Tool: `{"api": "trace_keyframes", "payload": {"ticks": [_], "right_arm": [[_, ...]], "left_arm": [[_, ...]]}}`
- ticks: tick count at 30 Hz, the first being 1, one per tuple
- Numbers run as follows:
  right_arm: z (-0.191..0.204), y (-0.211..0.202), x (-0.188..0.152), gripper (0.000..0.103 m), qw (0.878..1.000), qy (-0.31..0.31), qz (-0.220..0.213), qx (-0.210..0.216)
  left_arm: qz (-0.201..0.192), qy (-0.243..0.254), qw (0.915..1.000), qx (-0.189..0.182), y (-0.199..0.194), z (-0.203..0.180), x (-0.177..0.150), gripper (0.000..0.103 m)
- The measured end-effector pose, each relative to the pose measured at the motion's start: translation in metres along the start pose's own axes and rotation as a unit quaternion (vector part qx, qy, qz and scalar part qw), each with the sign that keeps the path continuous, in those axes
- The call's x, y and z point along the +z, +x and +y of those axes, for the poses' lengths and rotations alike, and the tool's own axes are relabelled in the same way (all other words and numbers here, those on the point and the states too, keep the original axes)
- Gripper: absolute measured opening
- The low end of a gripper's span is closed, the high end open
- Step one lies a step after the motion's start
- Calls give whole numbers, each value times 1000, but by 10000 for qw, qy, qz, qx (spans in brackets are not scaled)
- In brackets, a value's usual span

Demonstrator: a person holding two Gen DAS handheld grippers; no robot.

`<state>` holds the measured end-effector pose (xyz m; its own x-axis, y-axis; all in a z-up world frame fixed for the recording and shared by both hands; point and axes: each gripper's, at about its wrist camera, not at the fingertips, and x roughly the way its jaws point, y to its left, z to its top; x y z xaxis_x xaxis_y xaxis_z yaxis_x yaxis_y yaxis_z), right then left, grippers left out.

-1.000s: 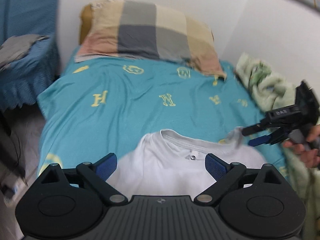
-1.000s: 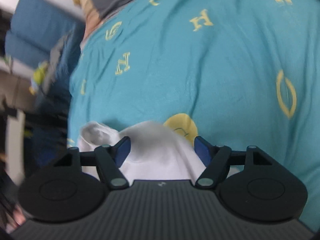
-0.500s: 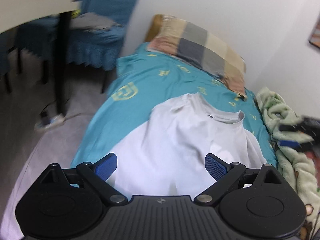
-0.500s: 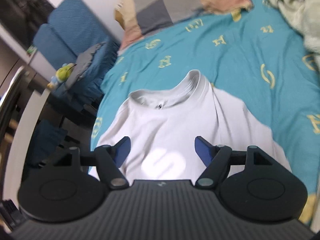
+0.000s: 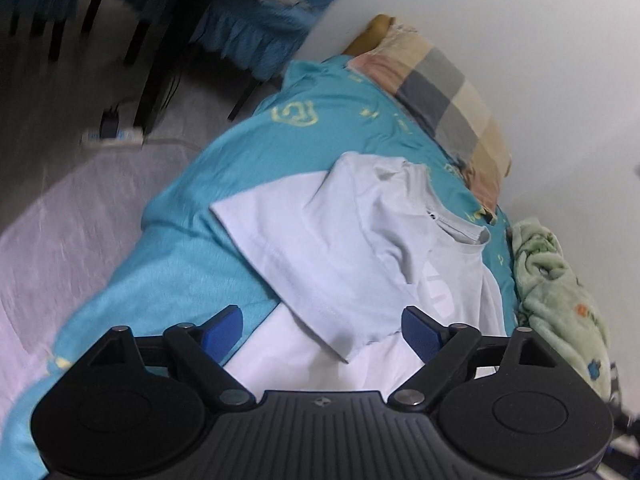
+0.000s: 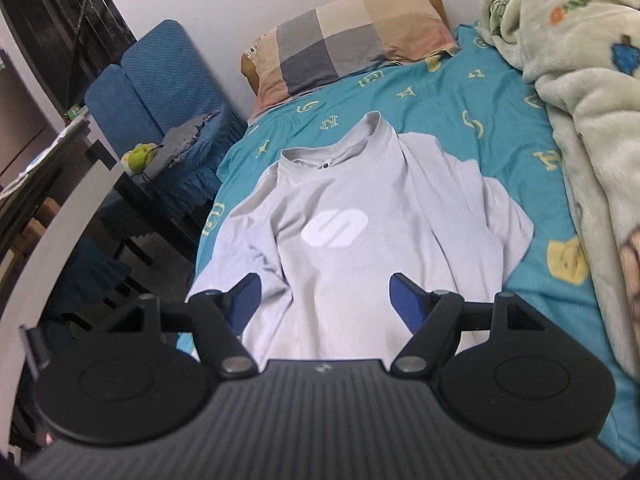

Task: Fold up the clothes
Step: 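Grasp the shirt hem with the left gripper and lift it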

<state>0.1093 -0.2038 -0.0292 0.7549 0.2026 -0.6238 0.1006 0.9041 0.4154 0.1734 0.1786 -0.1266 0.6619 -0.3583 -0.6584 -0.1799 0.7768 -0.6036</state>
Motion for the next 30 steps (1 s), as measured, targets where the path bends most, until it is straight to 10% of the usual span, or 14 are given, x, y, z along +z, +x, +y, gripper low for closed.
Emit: {"api": "trace_keyframes", "payload": {"ticks": [17, 24, 30], "right_arm": [[-36, 55, -19, 73, 9986, 413, 214, -258], [-43, 72, -17, 73, 9979, 475, 313, -311], [-47, 76, -18, 73, 9969, 608, 383, -311]], "left_arm": [[-188, -565, 9982, 66, 73, 5, 14, 69], [-280, -587, 9977, 213, 97, 1, 23, 10], [-331, -350, 9982, 344, 87, -4, 44, 5]]}}
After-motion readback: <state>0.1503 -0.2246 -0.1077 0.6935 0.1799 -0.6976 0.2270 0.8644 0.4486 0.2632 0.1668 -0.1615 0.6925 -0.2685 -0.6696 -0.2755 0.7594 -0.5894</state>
